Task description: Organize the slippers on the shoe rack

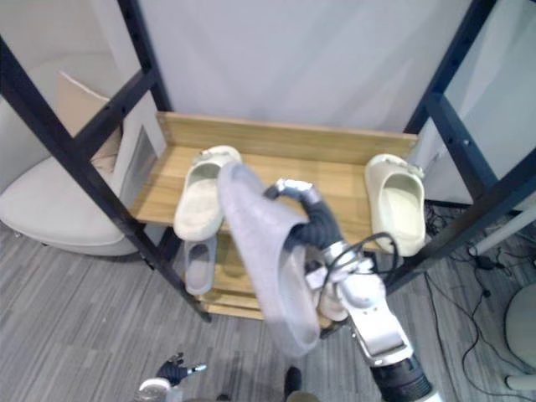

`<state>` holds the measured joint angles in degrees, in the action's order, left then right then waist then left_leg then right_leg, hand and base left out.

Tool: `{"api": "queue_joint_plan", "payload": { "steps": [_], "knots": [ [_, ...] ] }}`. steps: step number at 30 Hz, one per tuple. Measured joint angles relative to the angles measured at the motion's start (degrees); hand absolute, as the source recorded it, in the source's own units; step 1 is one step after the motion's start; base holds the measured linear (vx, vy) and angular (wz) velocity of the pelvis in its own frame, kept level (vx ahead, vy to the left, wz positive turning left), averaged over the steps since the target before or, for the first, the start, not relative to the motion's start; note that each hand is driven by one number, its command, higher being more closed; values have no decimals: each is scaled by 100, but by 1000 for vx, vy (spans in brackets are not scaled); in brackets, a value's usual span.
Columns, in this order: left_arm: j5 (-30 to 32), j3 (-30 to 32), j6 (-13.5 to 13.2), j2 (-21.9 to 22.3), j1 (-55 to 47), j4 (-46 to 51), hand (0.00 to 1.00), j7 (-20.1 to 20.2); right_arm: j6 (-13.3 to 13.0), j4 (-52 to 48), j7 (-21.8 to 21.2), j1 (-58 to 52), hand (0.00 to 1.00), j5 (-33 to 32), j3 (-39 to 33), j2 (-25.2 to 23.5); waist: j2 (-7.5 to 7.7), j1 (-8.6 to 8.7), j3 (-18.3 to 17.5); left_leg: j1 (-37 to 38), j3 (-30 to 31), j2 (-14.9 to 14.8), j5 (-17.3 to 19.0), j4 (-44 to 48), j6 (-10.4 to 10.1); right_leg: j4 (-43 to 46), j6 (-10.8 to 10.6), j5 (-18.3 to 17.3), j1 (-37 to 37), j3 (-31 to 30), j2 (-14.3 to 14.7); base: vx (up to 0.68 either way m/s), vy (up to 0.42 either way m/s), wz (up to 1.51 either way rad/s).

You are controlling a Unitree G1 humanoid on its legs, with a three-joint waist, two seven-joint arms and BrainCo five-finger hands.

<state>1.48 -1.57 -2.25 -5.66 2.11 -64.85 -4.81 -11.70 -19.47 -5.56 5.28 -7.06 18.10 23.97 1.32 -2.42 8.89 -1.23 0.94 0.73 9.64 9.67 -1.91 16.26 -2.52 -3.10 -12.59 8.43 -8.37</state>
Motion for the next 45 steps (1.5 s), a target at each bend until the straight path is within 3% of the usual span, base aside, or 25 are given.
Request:
{"api": "queue_joint_plan", "payload": {
  "steps": [3, 5, 10, 11, 15, 18, 19, 22, 31, 36, 45],
  "knots": [
    [-55, -11, -16, -16, 382, 3, 0, -11, -6, 21, -66, 122, 100, -29, 352, 276, 31, -13, 448, -864, 62, 105, 397, 1098, -19, 903, -7, -354, -698, 11, -201, -250, -37, 26],
    [-82, 0, -18, -30, 681, 6, 0, -51, 3, 25, -113, 242, 100, -28, 539, 621, -44, -19, 768, -1570, 128, 84, 693, 1909, -11, 1458, 42, -567, -1252, 62, -255, -239, -47, 23],
    [-172, 55, -26, -43, 1015, 12, 0, -138, 33, 50, -114, 348, 100, -28, 537, 1072, -58, 23, 1033, -2377, 186, 49, 935, 2749, -106, 2269, 106, -850, -1973, 154, -387, -105, -65, 22],
    [-186, 60, -33, -50, 1152, 49, 0, -162, 35, 116, -106, 459, 100, -28, 542, 1239, -75, 51, 1122, -2754, 260, 67, 1097, 3255, -202, 2749, 145, -1056, -2302, 209, -474, -32, -43, 22],
    [-313, 169, -52, -69, 1373, 248, 0, -187, 90, 587, -20, 901, 100, 33, 580, 1394, -63, 84, 1292, -3479, 328, 79, 1403, 4151, -250, 3600, 226, -1423, -2930, 268, -619, -46, -36, 29],
    [-506, 294, -100, -29, 1514, 525, 0, 96, 121, 1040, 175, 1411, 100, 97, 560, 1550, -224, 54, 1557, -3967, 357, 49, 1616, 4917, -255, 4295, 344, -1673, -3292, 353, -717, -38, -18, 33],
    [-538, 319, -116, 50, 1504, 642, 0, 154, 166, 1226, 273, 1587, 100, 227, 559, 1551, -282, -48, 1557, -4151, 318, 69, 1699, 5133, -239, 4561, 339, -1802, -3482, 307, -784, -40, -12, 18],
    [-770, 620, -134, 267, 1232, 1154, 0, 282, 225, 1388, 525, 2012, 100, 295, 549, 1479, -411, -127, 1564, -4577, 306, 42, 1978, 5706, -252, 5145, 296, -2135, -3900, 275, -873, -27, -14, 11],
    [-1118, 963, -215, 487, 477, 2655, 0, 407, 348, 1499, 1253, 2676, 100, 688, 228, 1197, -407, -301, 1562, -5324, 336, -177, 2432, 6699, -433, 6181, 408, -2626, -4670, 279, -862, 8, -41, 0],
    [-1324, 962, -239, 539, 229, 3147, 0, 407, 461, 2112, 1619, 3579, 100, 954, 209, 1070, -397, -405, 1557, -5632, 346, -315, 2509, 6947, -501, 6416, 399, -2725, -4945, 338, -847, 3, -52, 2],
    [-1734, 1013, -349, 571, -46, 3521, 0, 341, 706, 3768, 2156, 4841, 100, 1161, -49, 284, -395, -551, 1430, -6135, 401, -405, 2507, 7164, -516, 6561, 448, -2728, -5363, 407, -825, -3, -19, 1]
  ]
}}
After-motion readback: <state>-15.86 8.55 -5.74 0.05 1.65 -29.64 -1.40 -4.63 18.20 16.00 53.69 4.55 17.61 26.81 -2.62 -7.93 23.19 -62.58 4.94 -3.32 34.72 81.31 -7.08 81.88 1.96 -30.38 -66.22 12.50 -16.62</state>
